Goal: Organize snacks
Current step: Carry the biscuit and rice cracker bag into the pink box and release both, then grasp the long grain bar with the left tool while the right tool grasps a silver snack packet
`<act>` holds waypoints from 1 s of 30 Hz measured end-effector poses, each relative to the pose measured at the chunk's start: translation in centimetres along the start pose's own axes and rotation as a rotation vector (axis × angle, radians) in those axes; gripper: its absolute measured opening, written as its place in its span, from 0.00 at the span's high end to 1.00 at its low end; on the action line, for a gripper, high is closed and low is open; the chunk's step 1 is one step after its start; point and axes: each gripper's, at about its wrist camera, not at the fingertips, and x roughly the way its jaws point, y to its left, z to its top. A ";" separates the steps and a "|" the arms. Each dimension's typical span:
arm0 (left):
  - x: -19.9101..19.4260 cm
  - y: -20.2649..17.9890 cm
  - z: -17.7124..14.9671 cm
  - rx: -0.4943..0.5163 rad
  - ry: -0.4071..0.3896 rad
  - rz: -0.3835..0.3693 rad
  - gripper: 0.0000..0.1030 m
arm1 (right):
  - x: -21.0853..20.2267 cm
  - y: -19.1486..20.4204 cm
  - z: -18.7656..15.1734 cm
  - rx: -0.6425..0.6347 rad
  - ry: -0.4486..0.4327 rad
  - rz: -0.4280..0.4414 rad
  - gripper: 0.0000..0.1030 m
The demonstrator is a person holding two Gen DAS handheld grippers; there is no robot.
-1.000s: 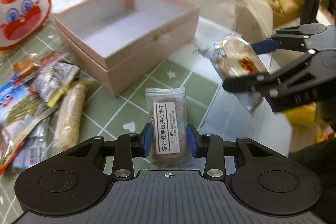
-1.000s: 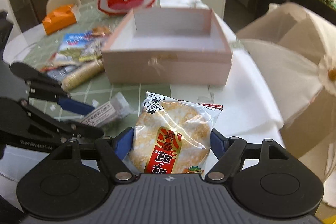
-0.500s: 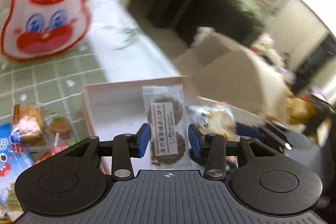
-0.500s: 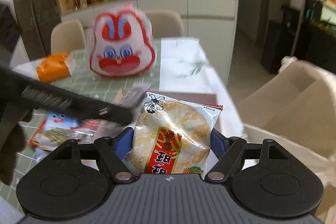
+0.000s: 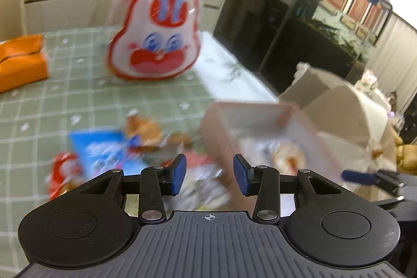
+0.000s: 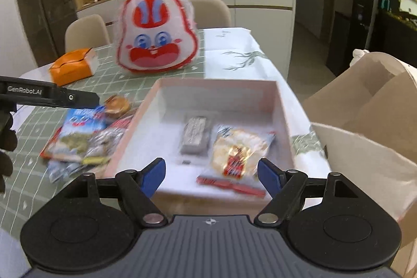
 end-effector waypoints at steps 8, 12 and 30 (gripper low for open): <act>1.7 -1.6 -5.3 0.237 0.135 0.077 0.56 | -0.4 4.0 -3.8 -0.036 0.078 0.021 0.23; 3.4 -2.1 -6.0 0.252 0.174 0.060 0.56 | -0.4 5.5 -4.9 -0.041 0.111 0.029 0.23; -5.0 2.1 -11.6 0.054 0.257 -0.009 0.66 | 2.2 11.7 -3.9 -0.013 0.177 0.047 0.21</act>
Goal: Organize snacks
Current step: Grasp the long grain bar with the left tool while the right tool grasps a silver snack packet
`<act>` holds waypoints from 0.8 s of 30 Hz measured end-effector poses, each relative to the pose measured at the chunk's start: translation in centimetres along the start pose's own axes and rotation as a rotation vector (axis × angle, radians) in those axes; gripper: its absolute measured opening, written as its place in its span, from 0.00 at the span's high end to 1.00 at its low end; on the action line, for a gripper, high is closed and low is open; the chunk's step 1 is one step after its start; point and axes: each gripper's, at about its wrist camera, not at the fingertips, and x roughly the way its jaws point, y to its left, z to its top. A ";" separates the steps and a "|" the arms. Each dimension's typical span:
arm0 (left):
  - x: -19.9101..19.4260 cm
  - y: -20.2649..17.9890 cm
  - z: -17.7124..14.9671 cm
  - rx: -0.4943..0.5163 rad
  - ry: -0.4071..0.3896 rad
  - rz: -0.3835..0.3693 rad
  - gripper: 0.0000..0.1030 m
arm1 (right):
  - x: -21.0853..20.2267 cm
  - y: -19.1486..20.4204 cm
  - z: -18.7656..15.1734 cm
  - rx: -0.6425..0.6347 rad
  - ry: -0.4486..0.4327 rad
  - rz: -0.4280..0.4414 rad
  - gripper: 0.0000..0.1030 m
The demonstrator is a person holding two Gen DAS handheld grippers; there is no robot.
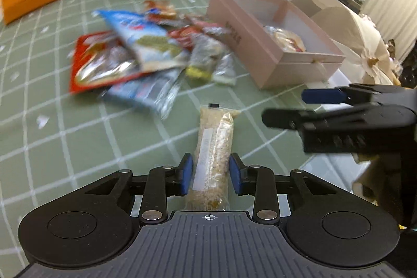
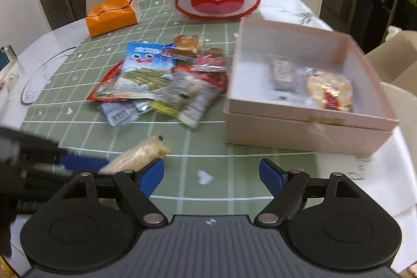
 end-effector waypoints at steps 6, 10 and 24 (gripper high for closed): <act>-1.4 2.7 -1.3 -0.068 -0.019 0.002 0.66 | 1.8 1.7 1.0 0.094 -0.019 -0.005 0.21; -1.9 4.0 -1.6 -0.133 -0.034 0.026 0.66 | 3.4 2.6 2.7 0.228 -0.082 -0.032 0.22; -1.6 4.2 -1.6 -0.102 -0.028 0.028 0.65 | 7.7 4.3 4.5 0.307 -0.102 -0.130 0.48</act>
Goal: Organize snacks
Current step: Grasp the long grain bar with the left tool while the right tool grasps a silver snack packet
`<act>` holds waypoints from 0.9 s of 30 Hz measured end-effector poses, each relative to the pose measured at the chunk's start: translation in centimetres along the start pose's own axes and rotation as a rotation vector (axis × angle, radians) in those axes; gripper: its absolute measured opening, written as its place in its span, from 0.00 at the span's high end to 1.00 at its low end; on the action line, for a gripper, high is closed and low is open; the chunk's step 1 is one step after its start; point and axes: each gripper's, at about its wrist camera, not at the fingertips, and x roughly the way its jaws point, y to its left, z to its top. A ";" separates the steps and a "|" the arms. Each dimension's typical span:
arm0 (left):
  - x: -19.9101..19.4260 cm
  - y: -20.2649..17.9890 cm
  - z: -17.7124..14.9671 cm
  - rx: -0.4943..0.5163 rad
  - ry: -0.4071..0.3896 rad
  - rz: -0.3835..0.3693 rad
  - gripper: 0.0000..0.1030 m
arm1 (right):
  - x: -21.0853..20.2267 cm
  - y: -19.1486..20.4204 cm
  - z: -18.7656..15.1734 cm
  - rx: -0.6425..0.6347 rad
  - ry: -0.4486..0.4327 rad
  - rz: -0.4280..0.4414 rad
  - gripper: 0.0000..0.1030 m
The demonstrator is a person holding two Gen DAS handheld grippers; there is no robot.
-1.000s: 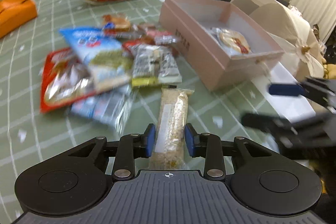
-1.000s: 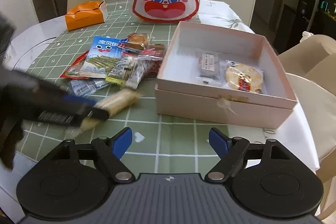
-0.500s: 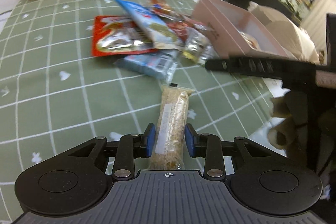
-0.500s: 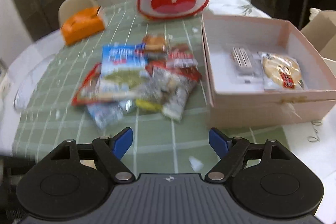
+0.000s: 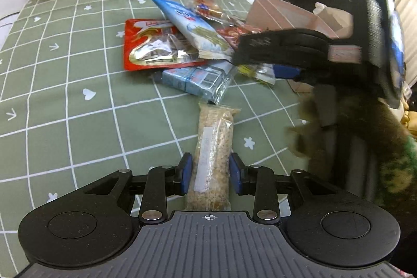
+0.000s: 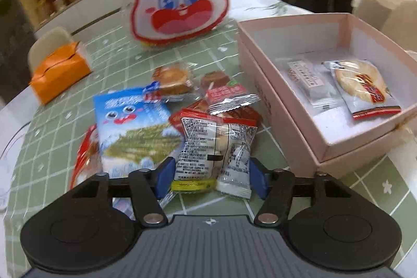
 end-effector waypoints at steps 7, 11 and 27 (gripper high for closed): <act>0.6 -0.6 0.1 0.003 0.017 -0.025 0.66 | -4.6 -1.8 -3.5 -0.123 0.006 -0.011 0.50; 0.9 -1.1 0.1 0.016 0.023 -0.047 0.66 | -6.7 -2.9 -5.6 -0.189 -0.009 -0.078 0.52; 1.4 -2.9 -0.4 0.081 0.041 -0.077 0.66 | -9.9 -4.6 -6.2 -0.268 -0.133 -0.069 0.26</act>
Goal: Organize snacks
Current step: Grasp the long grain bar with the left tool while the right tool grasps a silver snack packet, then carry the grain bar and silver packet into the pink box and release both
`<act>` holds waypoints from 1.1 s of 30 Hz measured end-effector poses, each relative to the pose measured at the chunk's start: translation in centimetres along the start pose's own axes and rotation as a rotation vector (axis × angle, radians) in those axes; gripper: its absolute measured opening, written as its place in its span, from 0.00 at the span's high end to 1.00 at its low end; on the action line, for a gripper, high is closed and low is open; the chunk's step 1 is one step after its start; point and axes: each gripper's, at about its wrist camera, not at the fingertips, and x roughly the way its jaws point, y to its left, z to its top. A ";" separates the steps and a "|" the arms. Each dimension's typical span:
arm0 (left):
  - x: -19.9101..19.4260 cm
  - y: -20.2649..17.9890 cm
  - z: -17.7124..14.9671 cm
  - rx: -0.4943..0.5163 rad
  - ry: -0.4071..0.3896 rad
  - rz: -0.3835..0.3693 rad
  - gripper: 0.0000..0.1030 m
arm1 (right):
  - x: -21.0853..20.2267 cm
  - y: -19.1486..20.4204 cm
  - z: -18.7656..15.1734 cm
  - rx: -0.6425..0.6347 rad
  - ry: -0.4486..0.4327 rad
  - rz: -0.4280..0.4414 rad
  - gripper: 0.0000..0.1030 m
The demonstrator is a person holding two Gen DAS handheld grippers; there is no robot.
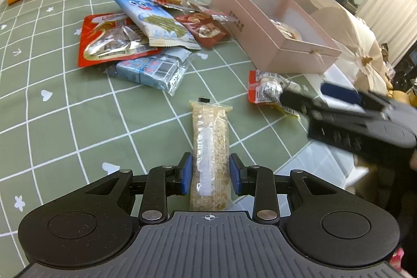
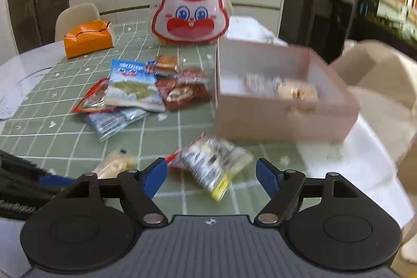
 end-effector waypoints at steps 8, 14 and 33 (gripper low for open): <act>0.0 0.1 -0.1 0.004 0.000 -0.005 0.66 | 4.9 0.1 2.7 0.007 0.176 0.094 0.25; 0.0 0.3 -0.1 -0.010 0.000 -0.013 0.66 | 2.4 0.7 1.3 -0.009 0.184 0.203 0.25; 0.0 -0.5 -0.9 0.045 -0.042 0.015 0.66 | 2.9 1.3 1.4 -0.051 0.214 0.189 0.46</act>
